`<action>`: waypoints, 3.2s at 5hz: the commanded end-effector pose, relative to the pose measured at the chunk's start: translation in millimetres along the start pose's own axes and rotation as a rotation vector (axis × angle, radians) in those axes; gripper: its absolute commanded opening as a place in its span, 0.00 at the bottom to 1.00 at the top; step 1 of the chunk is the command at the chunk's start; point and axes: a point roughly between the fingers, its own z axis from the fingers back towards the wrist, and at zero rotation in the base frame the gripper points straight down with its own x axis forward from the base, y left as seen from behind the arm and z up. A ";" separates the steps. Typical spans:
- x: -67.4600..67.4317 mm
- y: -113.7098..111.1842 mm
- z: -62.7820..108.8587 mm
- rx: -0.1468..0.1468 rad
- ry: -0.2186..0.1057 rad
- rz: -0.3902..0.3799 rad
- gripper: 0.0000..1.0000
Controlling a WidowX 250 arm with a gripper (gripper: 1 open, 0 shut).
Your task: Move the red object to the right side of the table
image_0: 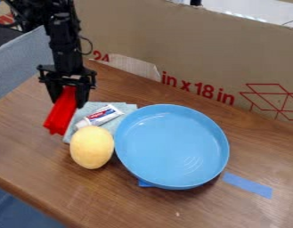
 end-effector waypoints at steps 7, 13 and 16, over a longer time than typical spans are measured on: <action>-9.6 -22.6 59.2 0.064 -0.006 -0.001 0.00; -34.1 -19.7 75.2 0.049 -0.050 -0.057 0.00; -22.5 -55.8 67.3 0.009 -0.042 -0.111 0.00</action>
